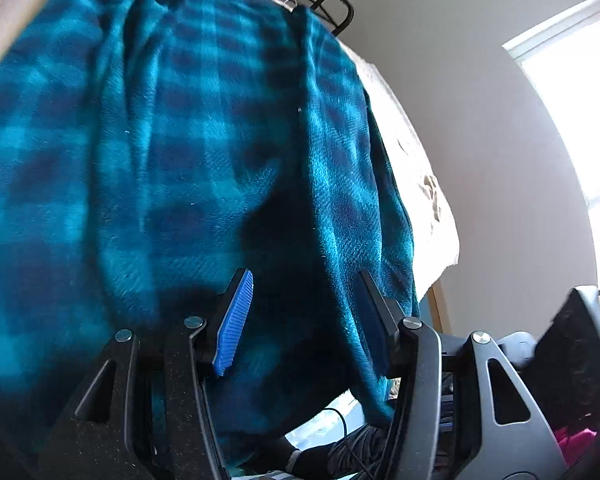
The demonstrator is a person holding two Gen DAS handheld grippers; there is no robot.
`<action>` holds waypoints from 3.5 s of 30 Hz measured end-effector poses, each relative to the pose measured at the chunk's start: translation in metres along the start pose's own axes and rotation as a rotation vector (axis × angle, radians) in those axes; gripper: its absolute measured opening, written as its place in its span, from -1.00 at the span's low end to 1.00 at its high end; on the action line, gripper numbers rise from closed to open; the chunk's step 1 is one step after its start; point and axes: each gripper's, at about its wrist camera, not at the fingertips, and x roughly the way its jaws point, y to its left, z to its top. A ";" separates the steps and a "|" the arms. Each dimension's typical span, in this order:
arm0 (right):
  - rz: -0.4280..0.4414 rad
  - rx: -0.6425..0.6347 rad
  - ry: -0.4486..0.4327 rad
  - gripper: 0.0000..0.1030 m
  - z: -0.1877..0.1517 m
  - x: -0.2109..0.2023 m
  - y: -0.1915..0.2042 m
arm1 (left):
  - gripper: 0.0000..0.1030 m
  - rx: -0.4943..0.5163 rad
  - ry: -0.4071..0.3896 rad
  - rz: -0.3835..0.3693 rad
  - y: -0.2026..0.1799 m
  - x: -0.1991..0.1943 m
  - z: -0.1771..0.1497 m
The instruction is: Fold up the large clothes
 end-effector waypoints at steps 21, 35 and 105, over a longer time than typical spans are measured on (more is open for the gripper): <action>-0.072 0.431 -0.347 -0.40 0.047 -0.089 -0.190 | 0.04 -0.009 -0.126 0.021 -0.046 0.037 0.199; -0.026 0.705 -0.376 -0.19 0.076 -0.037 -0.331 | 0.27 -0.103 -0.079 -0.024 -0.009 0.139 0.305; 0.104 0.710 -0.132 -0.47 -0.023 -0.029 -0.184 | 0.08 -0.045 0.159 -0.041 0.000 -0.016 -0.029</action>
